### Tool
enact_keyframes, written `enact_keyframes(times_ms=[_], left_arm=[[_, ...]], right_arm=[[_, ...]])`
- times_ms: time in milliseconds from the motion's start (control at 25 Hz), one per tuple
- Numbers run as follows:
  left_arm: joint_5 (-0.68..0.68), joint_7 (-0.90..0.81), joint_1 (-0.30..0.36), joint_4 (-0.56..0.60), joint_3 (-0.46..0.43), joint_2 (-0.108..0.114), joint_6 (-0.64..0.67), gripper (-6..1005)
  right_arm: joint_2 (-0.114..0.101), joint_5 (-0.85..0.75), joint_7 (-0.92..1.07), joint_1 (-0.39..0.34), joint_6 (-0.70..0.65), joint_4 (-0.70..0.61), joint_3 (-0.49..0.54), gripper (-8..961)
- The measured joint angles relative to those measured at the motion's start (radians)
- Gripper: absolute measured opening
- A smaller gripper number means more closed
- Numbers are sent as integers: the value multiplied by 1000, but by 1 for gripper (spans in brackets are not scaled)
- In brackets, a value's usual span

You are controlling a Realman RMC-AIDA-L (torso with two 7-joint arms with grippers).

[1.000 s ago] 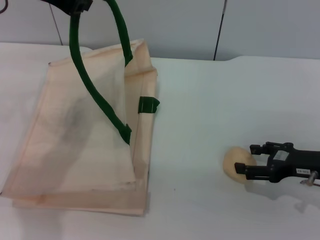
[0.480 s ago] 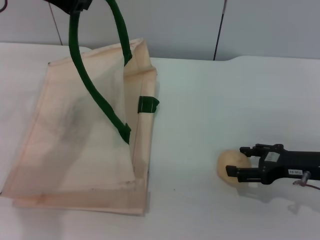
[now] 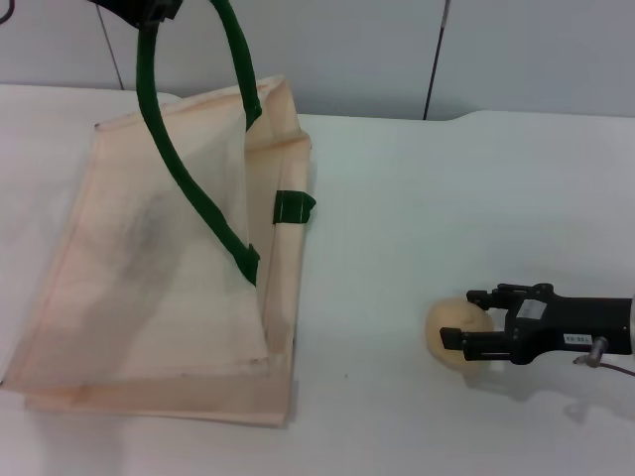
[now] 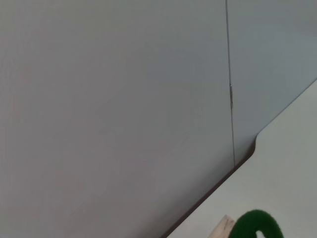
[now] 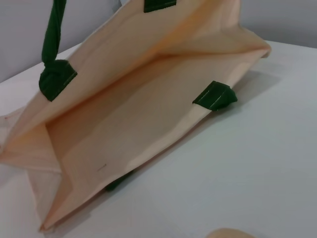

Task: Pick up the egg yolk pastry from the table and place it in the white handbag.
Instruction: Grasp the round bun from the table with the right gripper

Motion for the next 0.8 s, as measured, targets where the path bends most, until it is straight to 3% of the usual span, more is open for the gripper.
enact_keyframes(times_ms=[440, 800], left_arm=[[0, 0, 1, 7, 0, 0, 0, 114], [-4, 0, 1, 10, 0, 0, 0, 113]], right_arm=[[-1, 1, 36, -4, -14, 45, -72, 742], [-2, 4, 43, -6, -25, 56, -82, 650]])
